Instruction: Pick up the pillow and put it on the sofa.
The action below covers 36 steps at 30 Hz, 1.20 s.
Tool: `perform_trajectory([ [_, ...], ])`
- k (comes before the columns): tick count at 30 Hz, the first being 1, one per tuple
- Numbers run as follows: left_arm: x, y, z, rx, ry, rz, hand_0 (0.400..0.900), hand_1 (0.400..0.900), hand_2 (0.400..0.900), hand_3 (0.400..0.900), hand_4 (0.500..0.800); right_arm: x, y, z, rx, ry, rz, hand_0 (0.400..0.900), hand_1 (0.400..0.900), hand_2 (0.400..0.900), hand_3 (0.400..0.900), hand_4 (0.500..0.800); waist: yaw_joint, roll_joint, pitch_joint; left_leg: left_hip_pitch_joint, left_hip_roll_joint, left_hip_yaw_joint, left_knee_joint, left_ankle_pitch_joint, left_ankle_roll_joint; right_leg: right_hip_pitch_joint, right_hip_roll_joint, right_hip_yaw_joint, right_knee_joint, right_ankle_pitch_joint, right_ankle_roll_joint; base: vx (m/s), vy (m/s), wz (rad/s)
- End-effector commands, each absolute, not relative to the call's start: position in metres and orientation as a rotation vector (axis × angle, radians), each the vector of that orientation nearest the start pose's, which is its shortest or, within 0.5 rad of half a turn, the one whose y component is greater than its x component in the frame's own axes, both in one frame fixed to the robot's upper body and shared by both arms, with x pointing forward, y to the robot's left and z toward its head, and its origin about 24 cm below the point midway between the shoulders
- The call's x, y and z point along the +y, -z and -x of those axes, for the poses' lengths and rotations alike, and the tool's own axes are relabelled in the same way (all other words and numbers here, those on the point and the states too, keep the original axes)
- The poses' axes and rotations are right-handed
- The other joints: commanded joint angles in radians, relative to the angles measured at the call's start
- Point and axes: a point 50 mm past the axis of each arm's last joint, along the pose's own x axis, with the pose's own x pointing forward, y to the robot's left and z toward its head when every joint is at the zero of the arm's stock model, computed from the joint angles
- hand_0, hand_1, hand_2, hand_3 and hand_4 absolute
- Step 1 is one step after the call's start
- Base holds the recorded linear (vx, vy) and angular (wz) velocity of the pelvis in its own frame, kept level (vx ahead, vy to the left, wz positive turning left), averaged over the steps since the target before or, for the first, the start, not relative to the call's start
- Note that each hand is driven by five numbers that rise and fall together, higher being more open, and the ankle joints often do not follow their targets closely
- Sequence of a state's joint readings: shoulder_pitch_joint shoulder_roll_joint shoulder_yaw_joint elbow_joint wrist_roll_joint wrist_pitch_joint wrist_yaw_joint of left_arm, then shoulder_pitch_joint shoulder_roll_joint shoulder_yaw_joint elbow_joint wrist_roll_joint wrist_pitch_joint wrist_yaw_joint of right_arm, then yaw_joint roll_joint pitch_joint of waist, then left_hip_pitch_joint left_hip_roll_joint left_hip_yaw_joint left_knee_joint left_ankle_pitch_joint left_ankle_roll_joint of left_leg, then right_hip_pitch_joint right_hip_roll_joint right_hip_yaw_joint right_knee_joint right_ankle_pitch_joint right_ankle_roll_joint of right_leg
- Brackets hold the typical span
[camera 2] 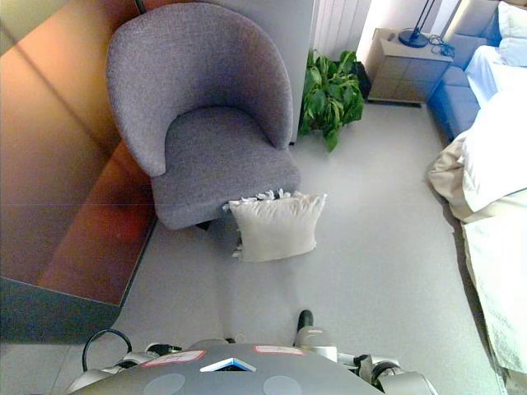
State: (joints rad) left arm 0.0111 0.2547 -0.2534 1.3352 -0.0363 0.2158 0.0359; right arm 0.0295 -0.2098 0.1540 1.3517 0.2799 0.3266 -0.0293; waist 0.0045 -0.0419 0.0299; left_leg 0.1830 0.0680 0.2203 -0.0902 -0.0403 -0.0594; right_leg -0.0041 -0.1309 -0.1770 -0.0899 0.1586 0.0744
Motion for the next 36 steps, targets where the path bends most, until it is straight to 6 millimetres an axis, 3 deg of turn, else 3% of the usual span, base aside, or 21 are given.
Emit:
perform_trajectory([
  [1, 0.237, 0.169, -0.054, 1.549, -0.02, -0.41, 0.9, 0.9, 0.9, 0.9, 0.8, -0.23, 0.17, -0.035, 1.694, 0.213, 0.092, 0.9, 0.9, 0.9, 0.9, 0.8, -0.013, 0.023, 0.049, -0.07, -0.001, -0.057, 0.003, 0.027, 0.016, 0.097, 0.019, 0.004, 0.012, -0.119, 0.039, 0.0, 0.0, 0.0],
  [25, 0.235, 0.169, -0.057, 1.555, -0.021, -0.419, 0.9, 0.9, 0.9, 0.9, 0.8, -0.229, 0.169, -0.042, 1.696, 0.143, 0.178, 0.9, 0.9, 0.9, 0.9, 0.8, -0.01, 0.03, 0.062, -0.085, 0.001, -0.062, 0.003, 0.033, 0.015, 0.085, 0.023, 0.003, 0.012, -0.119, 0.032, 0.0, 0.0, 0.0],
  [36, 0.238, 0.168, -0.058, 1.56, -0.052, -0.46, 0.9, 0.9, 0.9, 0.9, 0.8, -0.224, 0.169, -0.05, 1.684, 0.133, 0.135, 0.9, 0.9, 0.9, 0.9, 0.8, -0.025, 0.041, 0.08, -0.094, 0.021, -0.059, 0.005, 0.049, 0.006, 0.064, 0.051, 0.02, 0.031, -0.133, 0.012, 0.0, -0.083, -0.02],
])
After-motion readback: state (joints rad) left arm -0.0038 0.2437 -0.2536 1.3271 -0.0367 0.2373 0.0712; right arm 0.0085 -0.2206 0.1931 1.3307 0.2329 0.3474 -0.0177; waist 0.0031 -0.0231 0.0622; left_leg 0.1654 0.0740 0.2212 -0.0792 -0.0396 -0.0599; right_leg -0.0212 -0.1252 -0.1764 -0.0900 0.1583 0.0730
